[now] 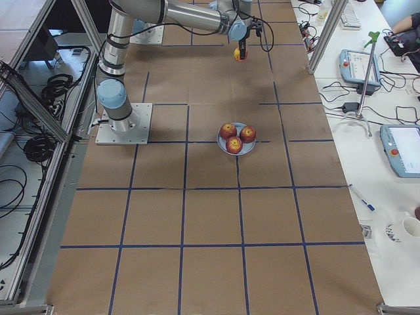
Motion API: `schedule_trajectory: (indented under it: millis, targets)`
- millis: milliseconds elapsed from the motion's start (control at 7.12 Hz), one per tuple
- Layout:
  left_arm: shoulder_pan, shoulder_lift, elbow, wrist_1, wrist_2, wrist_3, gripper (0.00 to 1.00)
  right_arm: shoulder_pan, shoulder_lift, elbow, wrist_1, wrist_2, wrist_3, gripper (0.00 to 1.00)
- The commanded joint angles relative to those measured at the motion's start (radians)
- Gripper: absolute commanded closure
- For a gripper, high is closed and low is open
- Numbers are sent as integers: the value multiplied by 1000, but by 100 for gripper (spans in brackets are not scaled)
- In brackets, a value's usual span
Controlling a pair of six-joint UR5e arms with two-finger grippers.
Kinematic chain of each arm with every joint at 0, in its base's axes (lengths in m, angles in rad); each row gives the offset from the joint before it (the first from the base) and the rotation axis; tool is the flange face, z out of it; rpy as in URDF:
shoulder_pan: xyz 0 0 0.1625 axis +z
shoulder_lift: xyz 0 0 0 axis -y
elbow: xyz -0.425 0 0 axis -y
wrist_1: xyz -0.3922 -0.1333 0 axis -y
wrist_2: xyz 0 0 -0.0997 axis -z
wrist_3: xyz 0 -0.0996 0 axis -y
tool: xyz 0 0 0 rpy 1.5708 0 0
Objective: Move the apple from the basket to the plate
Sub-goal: 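Lift the apple with the right gripper and carry it over the white plate, then lower the apple onto the other apples on the plate and open the right gripper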
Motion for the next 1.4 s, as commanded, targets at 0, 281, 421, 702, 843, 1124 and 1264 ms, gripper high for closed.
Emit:
schedule_trajectory:
  millis: [0,281,421,702,843,1124,1264]
  targets:
    - [0,-2,0,0,-1,0,1,-147,-122,23,134,-3,-174,62]
    - [0,-3,1,0,-1,0,1,-351,-214,118,132,-2,-420,62]
    - [-2,-2,1,0,-3,0,1,-449,-248,158,126,-2,-573,62]
    - [-2,-2,3,0,-3,-1,1,-658,-256,221,120,9,-841,62]
    - [-2,1,1,0,-1,-1,1,-721,-254,277,60,12,-922,62]
    - [-2,0,0,0,-1,0,1,-780,-240,380,-105,50,-997,62]
    - [-2,0,1,0,-1,0,1,-782,-215,402,-165,58,-1002,62]
